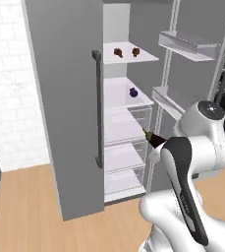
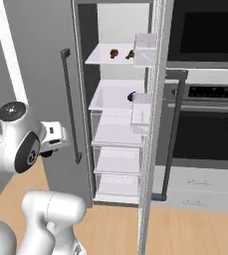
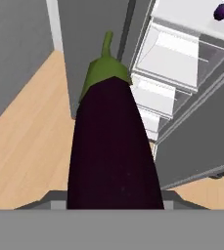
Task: Place one eggplant and one chicken drumstick in each tupperware on the nearby counter, to pack two identical lunches.
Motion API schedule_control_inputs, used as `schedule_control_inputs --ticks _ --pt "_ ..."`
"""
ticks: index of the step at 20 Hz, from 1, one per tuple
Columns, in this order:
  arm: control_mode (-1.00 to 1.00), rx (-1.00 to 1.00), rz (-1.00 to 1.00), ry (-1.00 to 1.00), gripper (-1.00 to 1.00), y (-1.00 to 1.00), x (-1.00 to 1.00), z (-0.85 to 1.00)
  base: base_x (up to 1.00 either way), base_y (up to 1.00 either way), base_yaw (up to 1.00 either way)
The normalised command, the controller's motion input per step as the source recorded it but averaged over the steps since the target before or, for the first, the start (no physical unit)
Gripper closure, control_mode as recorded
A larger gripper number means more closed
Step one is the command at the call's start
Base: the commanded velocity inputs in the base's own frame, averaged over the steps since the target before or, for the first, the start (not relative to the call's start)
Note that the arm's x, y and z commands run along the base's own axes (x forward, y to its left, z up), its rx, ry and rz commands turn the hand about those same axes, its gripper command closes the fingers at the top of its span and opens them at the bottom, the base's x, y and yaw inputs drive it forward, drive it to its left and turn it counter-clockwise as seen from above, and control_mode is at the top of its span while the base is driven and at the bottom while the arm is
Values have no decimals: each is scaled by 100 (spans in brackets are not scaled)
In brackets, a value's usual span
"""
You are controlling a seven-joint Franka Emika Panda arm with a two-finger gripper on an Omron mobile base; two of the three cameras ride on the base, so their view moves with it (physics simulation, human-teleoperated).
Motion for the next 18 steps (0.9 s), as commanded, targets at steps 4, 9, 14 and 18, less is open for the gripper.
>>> schedule_control_inputs --ticks 4,9,14,18 --pt "100 0 0 0 100 0 0 0 -79 -17 -75" --pt "100 0 0 0 100 0 0 0 -18 -78 -76" --pt "100 0 0 0 100 0 0 0 25 -100 -54" --pt "100 0 0 0 100 0 0 0 94 -100 -25"
